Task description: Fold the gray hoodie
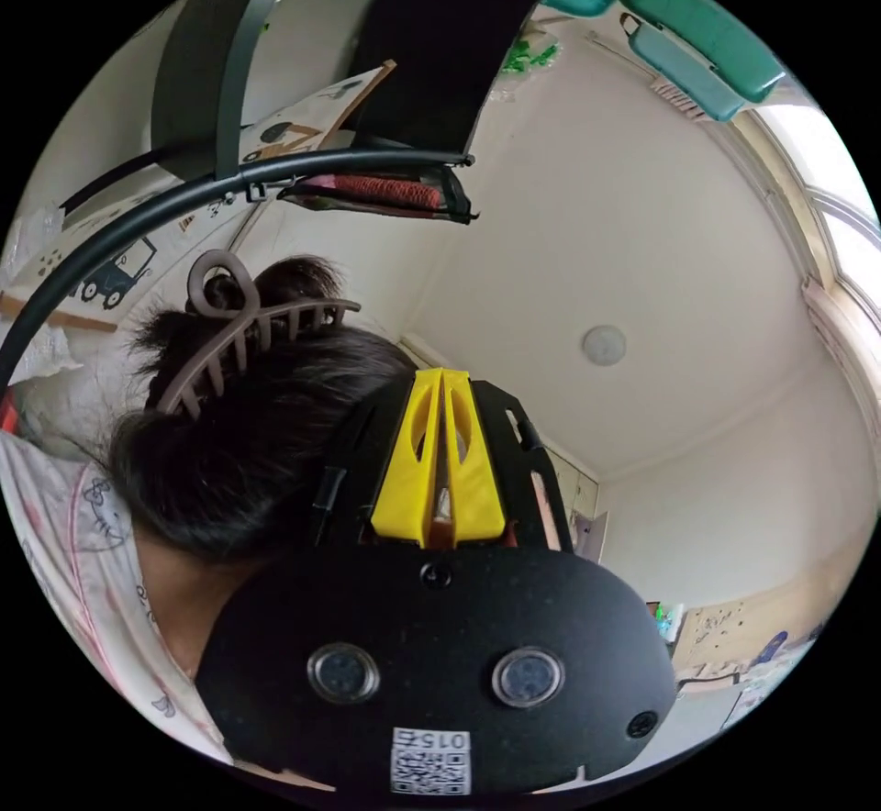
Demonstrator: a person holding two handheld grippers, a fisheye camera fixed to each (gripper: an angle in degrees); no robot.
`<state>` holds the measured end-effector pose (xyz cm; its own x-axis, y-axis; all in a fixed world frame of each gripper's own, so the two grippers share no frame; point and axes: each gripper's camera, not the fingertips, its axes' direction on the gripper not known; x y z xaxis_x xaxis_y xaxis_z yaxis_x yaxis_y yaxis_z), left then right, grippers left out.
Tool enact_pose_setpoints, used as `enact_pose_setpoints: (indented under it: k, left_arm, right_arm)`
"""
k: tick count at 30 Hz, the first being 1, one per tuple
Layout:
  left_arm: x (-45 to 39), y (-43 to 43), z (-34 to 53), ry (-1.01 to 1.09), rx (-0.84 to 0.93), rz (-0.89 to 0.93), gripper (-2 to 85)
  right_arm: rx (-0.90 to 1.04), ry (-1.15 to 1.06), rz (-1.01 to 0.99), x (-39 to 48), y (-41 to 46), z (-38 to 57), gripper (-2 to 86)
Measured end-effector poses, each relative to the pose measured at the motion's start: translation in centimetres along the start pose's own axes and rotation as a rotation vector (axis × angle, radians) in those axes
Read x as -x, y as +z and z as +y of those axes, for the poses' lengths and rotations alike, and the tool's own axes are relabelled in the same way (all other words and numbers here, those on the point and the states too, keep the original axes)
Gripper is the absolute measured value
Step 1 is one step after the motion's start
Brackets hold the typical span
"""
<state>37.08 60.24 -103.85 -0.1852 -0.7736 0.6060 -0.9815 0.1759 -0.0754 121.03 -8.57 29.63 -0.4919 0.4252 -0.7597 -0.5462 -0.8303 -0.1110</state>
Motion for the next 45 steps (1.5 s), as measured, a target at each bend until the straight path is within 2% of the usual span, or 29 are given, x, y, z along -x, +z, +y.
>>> enact_pose_setpoints:
  k: [2, 4, 8, 12, 15, 18, 20, 25, 28, 34, 40, 43, 45]
  left_arm:
    - [-0.6, -3.0, -0.4, -0.010, -0.110, -0.042, 12.3]
    - [-0.2, -4.2, -1.3, -0.046, -0.142, -0.064, 13.1]
    - [1.9, -4.1, -2.9, -0.151, -0.122, -0.083, 15.1]
    - [1.9, -4.2, -3.0, -0.163, -0.132, -0.124, 14.7]
    - [1.1, -3.7, -3.3, -0.167, -0.107, -0.114, 13.2]
    - [-0.8, -3.5, -2.7, -0.165, -0.081, -0.120, 7.5]
    - [-4.4, -4.6, -1.0, -0.067, -0.092, -0.060, 3.1]
    - [-17.3, -8.8, 6.1, 0.271, -0.152, 0.058, 1.5]
    - [-23.9, -10.1, 11.7, 0.412, -0.155, 0.140, 1.2]
    - [-31.6, -11.6, 21.7, 0.585, -0.195, 0.098, 1.1]
    - [-37.3, -11.9, 28.9, 0.801, -0.143, 0.043, 1.2]
    - [-38.9, -11.9, 30.9, 0.898, -0.114, 0.025, 1.7]
    - [-39.8, -11.4, 31.4, 0.980, -0.018, 0.031, 2.2]
  right_arm:
    - [0.051, 0.052, -0.040, -1.2, -1.3, 1.6, -0.6]
    - [0.079, 0.074, -0.064, -1.8, -2.1, 3.1, -0.6]
    - [0.044, 0.124, -0.045, -3.9, -5.2, 6.6, -0.6]
    - [-0.013, 0.207, 0.017, -7.3, -8.1, 9.5, -0.5]
    - [0.039, 0.245, 0.081, -9.8, -8.6, 13.0, -0.5]
    - [0.149, 0.317, 0.098, -12.6, -7.8, 17.8, -0.5]
    - [0.253, 0.388, 0.098, -14.8, -6.7, 22.2, -0.5]
    - [0.421, 0.554, 0.050, -18.4, -3.7, 32.8, -0.1]
    - [0.601, 0.630, -0.019, -19.1, 0.7, 41.7, 0.9]
    - [1.060, 0.770, -0.312, -15.6, 11.0, 64.5, 10.4]
    - [1.254, 0.887, -0.353, -10.7, 17.0, 80.3, 15.1]
    - [1.317, 1.012, -0.380, -9.9, 18.7, 86.4, 10.7]
    - [1.338, 1.102, -0.365, -10.3, 19.1, 89.7, 7.1]
